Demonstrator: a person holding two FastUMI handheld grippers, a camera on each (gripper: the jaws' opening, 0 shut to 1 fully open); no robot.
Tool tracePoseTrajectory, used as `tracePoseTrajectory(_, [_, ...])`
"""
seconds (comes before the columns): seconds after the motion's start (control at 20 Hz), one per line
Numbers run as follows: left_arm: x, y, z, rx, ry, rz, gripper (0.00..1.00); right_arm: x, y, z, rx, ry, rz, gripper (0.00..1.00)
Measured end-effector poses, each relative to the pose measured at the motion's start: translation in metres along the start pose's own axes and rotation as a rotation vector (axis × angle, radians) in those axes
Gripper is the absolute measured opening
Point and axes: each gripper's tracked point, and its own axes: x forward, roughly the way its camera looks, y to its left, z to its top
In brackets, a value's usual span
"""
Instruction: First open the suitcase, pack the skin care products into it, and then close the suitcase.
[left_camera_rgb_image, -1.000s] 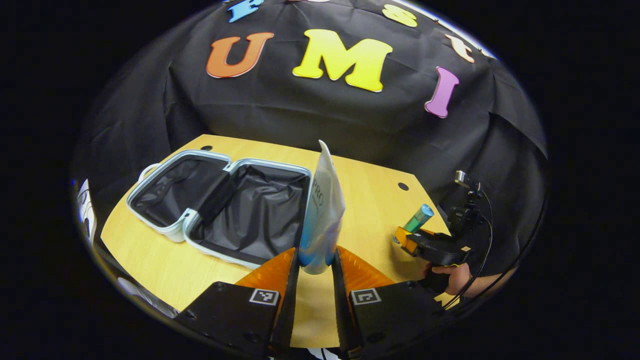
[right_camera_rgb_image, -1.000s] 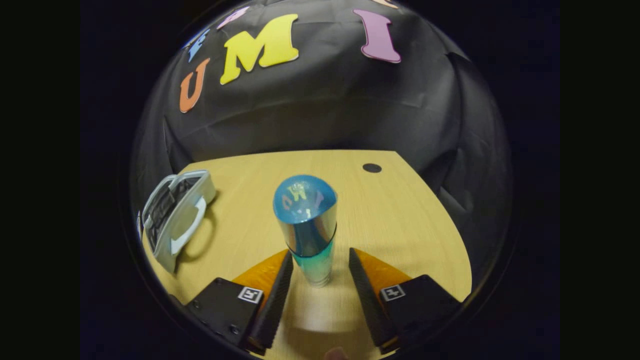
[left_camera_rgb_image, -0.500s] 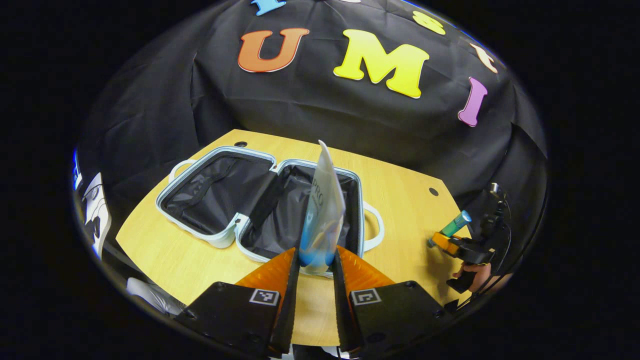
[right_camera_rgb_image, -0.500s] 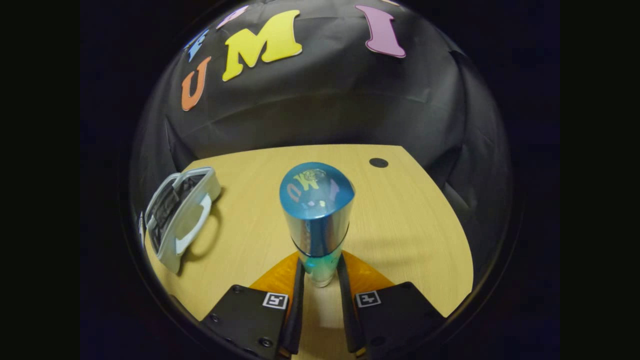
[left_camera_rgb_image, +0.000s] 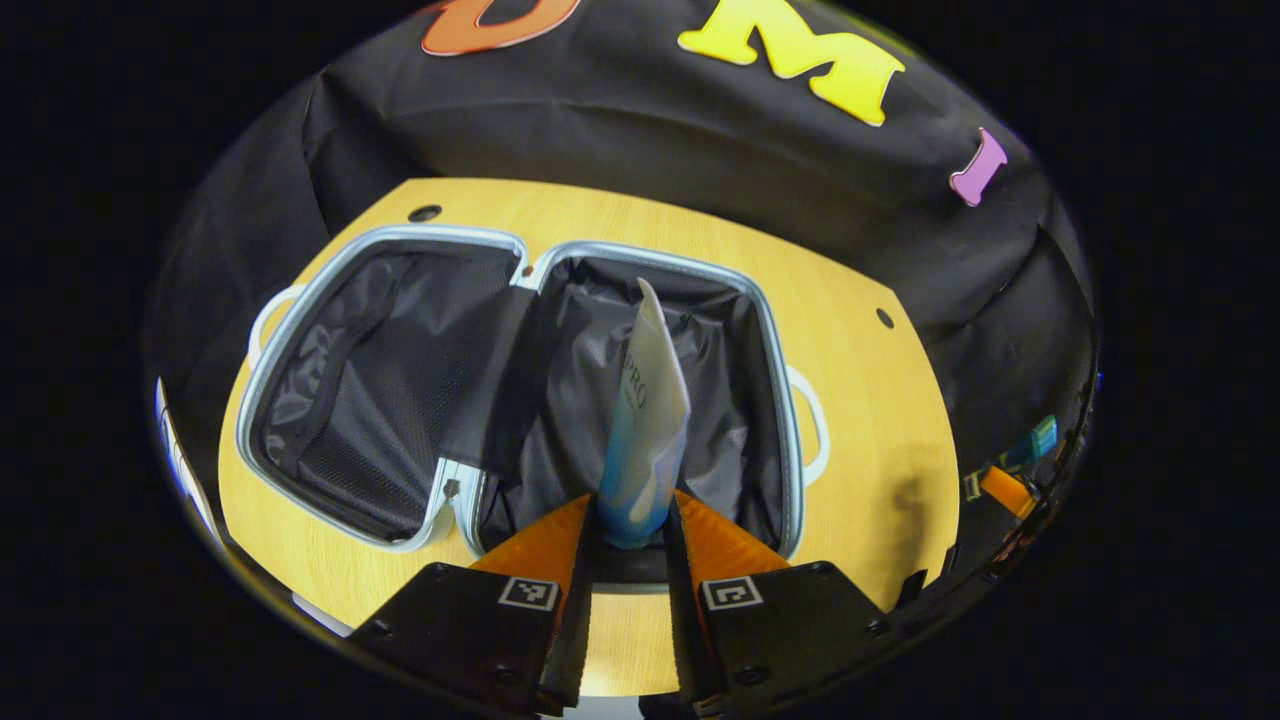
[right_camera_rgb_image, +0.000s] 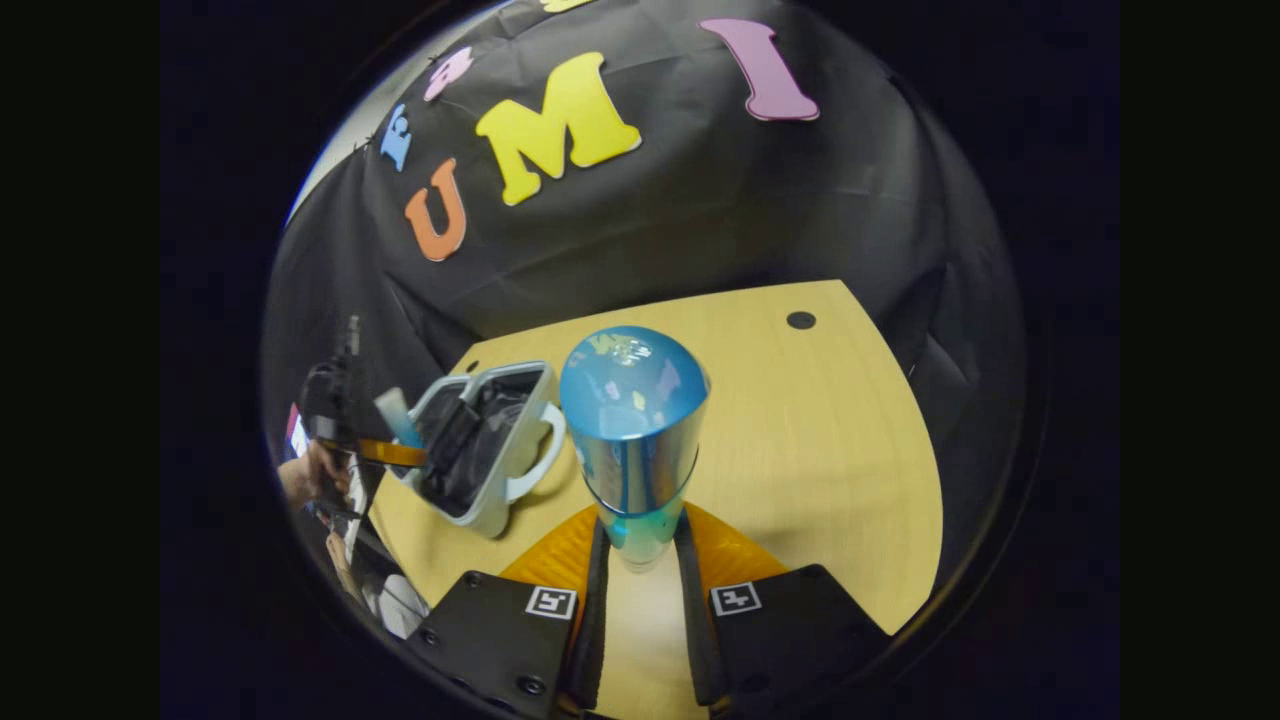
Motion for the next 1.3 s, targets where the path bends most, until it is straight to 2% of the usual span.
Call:
tracePoseTrajectory(0.3, [0.04, 0.02, -0.017, 0.052, 0.333, -0.005, 0.38, -0.049, 0.021, 0.016, -0.015, -0.057, 0.015, 0.32])
tracePoseTrajectory(0.4, [0.045, 0.02, -0.022, 0.049, 0.432, -0.006, 0.38, -0.059, 0.021, 0.017, -0.005, -0.069, 0.016, 0.29])
tracePoseTrajectory(0.5, [0.049, 0.017, -0.025, 0.02, 0.503, -0.013, 0.38, -0.067, 0.02, 0.018, 0.002, -0.081, 0.012, 0.32])
tracePoseTrajectory(0.95, [0.056, 0.021, -0.038, -0.016, 0.671, 0.034, 0.38, -0.083, -0.002, 0.018, 0.092, -0.113, -0.018, 0.31])
tracePoseTrajectory(1.25, [0.059, 0.024, -0.039, -0.036, 0.673, 0.038, 0.42, -0.084, 0.0, 0.019, 0.069, -0.112, -0.016, 0.32])
tracePoseTrajectory(1.3, [0.06, 0.025, -0.04, -0.042, 0.671, 0.041, 0.45, -0.083, 0.003, 0.017, 0.062, -0.105, -0.011, 0.32])
